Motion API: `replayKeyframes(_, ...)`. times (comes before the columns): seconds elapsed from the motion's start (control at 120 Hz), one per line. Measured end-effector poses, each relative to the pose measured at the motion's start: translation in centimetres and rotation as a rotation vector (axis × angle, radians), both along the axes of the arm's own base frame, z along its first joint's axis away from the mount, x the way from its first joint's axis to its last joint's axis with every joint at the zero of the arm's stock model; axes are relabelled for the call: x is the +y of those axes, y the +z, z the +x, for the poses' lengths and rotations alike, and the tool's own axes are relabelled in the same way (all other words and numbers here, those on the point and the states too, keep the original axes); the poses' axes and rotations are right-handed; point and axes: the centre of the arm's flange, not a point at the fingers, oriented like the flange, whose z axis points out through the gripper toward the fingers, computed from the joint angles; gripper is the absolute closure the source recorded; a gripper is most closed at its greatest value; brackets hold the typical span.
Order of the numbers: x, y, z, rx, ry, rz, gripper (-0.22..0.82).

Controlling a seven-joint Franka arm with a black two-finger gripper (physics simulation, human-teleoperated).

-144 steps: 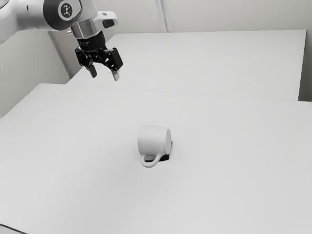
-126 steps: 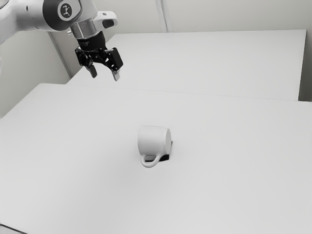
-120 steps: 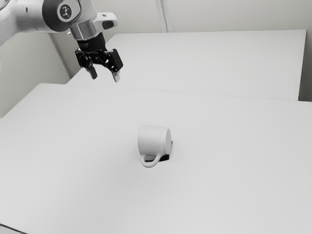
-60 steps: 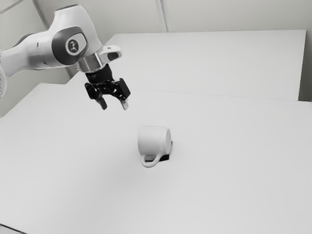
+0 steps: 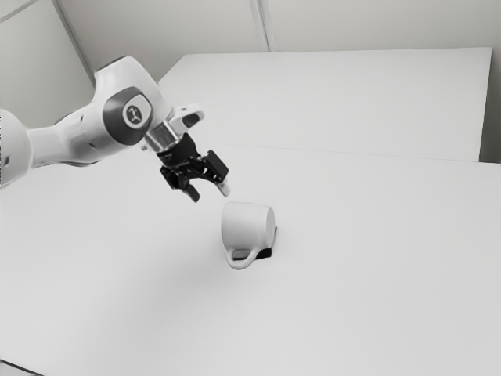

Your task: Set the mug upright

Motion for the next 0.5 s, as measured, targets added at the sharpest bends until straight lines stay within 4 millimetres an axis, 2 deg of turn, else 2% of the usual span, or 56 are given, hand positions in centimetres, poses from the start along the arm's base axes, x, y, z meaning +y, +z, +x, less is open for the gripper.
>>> replayKeyframes(0.125,0.1,-2.1,0.3,0.007,0.004,-0.032,0.00)
replayKeyframes(0.325,0.8,-4.2,0.1,0.005,0.024,-0.101,0.00)
replayKeyframes(0.5,1.5,-6.2,0.7,-0.007,0.043,-0.166,0.00)
